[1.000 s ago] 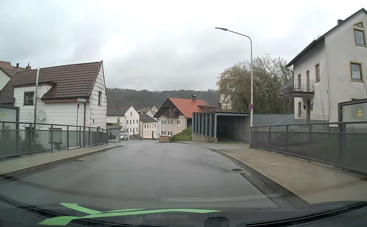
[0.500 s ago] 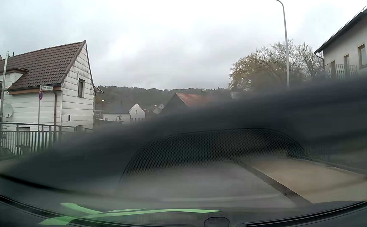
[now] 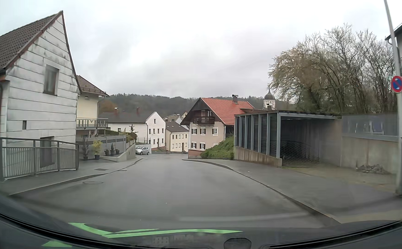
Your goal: Follow the waypoints while adhering to traffic rules and regulations
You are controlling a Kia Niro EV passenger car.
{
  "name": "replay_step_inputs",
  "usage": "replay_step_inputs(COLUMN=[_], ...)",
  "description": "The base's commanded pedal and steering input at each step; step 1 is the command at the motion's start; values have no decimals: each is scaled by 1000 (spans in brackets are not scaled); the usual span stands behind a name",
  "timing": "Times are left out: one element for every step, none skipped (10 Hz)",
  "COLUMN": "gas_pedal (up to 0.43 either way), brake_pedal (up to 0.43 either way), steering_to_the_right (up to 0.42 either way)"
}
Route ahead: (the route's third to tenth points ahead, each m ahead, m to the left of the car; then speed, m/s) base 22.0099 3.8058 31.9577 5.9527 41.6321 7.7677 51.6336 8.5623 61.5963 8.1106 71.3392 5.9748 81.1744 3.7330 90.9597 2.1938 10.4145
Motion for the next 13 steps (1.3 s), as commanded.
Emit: replay_step_inputs(gas_pedal=[0, 0, 0, 0, 0, 0, 0, 0, 0, 0, 0, 0, 0], brake_pedal=[91, 79, 73, 73, 67, 73, 79, 79, 79, 85, 79, 79, 79], steering_to_the_right=[-35, -35, -35, -35, -35, -36, -36, -36, -36, -36, -37, -39, -42])
